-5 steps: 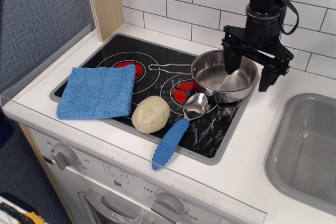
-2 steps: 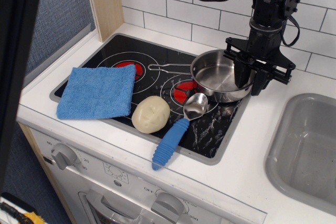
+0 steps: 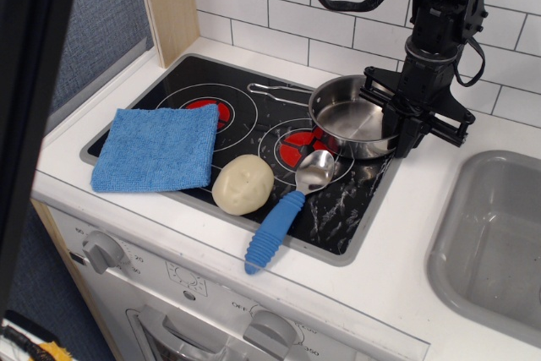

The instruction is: Move silver pot to left burner of stove

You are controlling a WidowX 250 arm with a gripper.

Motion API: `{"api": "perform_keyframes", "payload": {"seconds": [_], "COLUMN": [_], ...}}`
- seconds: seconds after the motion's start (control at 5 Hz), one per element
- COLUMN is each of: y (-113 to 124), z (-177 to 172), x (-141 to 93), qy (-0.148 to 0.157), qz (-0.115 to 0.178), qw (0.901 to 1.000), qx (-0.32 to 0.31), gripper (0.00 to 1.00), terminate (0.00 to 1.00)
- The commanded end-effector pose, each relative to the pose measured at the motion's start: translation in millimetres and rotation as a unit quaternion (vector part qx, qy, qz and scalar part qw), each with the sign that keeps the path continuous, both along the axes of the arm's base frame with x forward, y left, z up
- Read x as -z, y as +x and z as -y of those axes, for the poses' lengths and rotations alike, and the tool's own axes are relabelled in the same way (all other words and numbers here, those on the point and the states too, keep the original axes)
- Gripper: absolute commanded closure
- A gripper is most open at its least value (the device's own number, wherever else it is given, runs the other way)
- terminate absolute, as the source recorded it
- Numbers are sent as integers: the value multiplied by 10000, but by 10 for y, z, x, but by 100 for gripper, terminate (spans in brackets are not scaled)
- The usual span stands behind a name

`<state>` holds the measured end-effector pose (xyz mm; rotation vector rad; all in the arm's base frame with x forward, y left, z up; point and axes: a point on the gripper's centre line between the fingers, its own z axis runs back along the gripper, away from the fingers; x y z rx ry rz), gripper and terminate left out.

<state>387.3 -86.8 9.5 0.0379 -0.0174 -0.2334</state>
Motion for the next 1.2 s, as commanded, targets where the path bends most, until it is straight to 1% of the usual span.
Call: {"api": "perform_keyframes", "payload": {"seconds": [0.0, 0.2, 0.4, 0.6, 0.8, 1.0], "y": [26, 3, -27, -33, -61, -22], "z": [-46, -207, -431, -792, -1136, -1364], "x": [-493, -794, -952, -857, -655, -534], "qy": [-218, -336, -214, 3, 169, 222], "qz": [462, 783, 879, 660, 402, 256], "qw": [9985, 9952, 9914, 9913, 9940, 9960], "qx": [214, 486, 947, 1137, 1005, 830], "gripper": [100, 100, 100, 100, 100, 100], "terminate": [0, 0, 0, 0, 0, 0]}}
